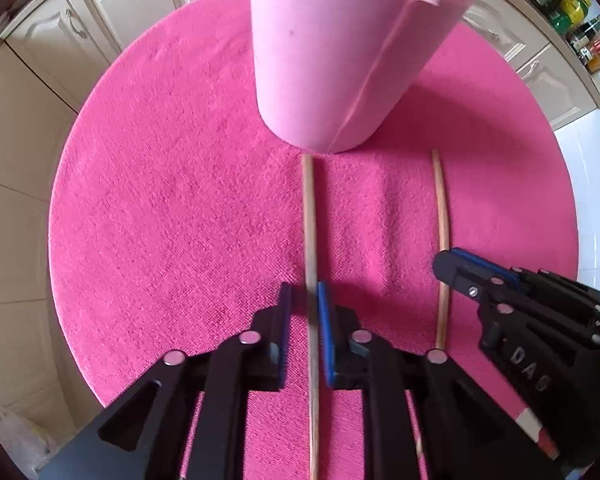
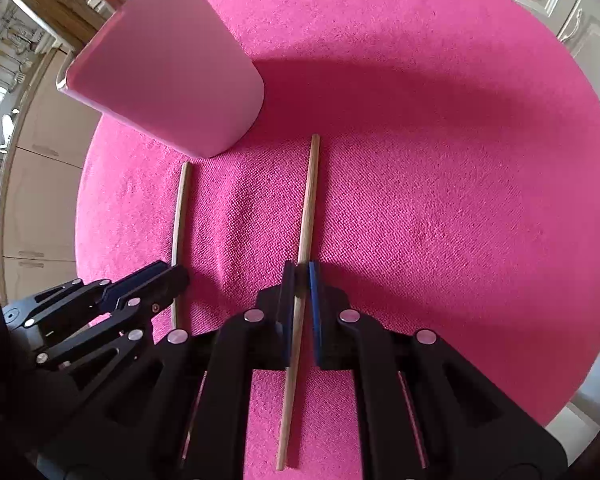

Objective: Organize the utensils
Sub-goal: 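Close the right tool on the last chopstick while the left tool holds its own, then lift both held chopsticks up over the pink cup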

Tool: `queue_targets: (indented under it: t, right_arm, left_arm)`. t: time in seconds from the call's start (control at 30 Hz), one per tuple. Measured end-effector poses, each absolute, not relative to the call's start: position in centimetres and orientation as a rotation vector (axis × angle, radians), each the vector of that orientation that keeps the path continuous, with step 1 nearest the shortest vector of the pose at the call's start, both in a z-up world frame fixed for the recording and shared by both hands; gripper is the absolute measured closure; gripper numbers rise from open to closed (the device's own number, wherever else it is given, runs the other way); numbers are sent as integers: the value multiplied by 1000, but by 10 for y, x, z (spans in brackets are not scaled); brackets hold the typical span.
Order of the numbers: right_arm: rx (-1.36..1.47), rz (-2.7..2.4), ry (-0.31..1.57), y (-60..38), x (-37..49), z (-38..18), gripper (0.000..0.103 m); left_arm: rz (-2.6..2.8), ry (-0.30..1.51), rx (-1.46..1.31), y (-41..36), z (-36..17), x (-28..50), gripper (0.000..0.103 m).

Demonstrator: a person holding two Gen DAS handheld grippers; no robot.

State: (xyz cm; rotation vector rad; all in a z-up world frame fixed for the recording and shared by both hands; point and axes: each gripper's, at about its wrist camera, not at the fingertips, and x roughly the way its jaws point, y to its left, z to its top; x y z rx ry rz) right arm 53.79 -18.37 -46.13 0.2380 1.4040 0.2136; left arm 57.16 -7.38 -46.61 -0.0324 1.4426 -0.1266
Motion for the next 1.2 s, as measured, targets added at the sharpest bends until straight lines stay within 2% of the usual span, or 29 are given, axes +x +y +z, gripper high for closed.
queue_targets:
  t: [0.33, 0.8, 1.2]
  right_arm:
    - [384, 293, 1339, -228, 520, -442, 97]
    - [416, 449, 1111, -250, 489, -359, 97]
    - [372, 511, 976, -237, 493, -293, 97]
  left_arm:
    - [-172, 1310, -108, -64, -432, 552, 98]
    - [-226, 1011, -157, -45, -346, 511, 98]
    - [-231, 812, -128, -54, -285, 523, 98]
